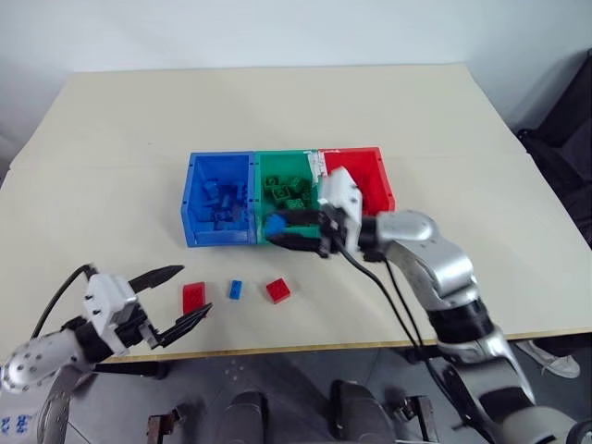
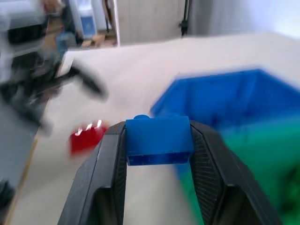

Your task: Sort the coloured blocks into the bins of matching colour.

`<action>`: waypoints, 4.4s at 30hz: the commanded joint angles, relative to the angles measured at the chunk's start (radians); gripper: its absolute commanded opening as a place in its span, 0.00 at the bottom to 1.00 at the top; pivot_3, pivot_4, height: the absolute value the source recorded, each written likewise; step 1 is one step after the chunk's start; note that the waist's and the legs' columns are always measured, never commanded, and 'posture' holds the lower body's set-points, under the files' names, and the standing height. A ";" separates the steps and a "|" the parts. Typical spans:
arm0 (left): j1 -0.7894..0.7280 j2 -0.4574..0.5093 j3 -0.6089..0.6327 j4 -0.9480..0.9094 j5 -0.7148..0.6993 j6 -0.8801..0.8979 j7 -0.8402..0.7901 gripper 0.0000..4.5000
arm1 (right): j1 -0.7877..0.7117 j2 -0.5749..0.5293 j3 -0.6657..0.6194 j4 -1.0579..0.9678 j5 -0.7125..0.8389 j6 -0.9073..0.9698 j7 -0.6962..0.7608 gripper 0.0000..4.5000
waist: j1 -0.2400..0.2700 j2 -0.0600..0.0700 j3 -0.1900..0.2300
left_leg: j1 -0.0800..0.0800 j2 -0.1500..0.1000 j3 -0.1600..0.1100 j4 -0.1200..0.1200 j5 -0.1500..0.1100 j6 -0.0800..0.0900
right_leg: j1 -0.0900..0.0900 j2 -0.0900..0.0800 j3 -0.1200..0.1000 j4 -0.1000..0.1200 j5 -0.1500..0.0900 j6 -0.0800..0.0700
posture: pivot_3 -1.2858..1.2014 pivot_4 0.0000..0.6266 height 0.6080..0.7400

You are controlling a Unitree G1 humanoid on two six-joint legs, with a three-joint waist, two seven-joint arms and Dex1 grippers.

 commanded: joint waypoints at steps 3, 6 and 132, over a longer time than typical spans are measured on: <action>0.089 -0.042 0.083 -0.011 0.001 -0.056 0.041 1.00 | -0.229 0.184 0.051 0.321 -0.154 -0.086 -0.195 0.32 | 0.002 0.000 0.000 | -0.002 0.000 0.001 0.000 0.000 0.000 | -0.003 0.000 0.000 0.001 0.000 0.000 | 0.52 0.24 1.00; 0.096 -0.041 0.089 -0.010 0.003 -0.064 0.048 1.00 | -0.288 0.226 0.047 0.450 -0.202 -0.158 -0.229 0.32 | 0.004 -0.002 -0.001 | -0.003 0.000 0.002 0.001 0.000 0.000 | -0.007 -0.001 0.000 0.005 0.000 -0.002 | 0.52 0.24 1.00; -0.311 0.217 -0.113 0.140 0.029 0.014 -0.246 1.00 | 0.613 -0.503 -0.271 -0.240 0.198 -0.319 0.311 1.00 | 0.056 -0.003 -0.002 | 0.000 0.009 0.017 0.019 -0.012 0.007 | 0.003 0.003 -0.001 -0.004 0.007 0.001 | 0.52 0.24 1.00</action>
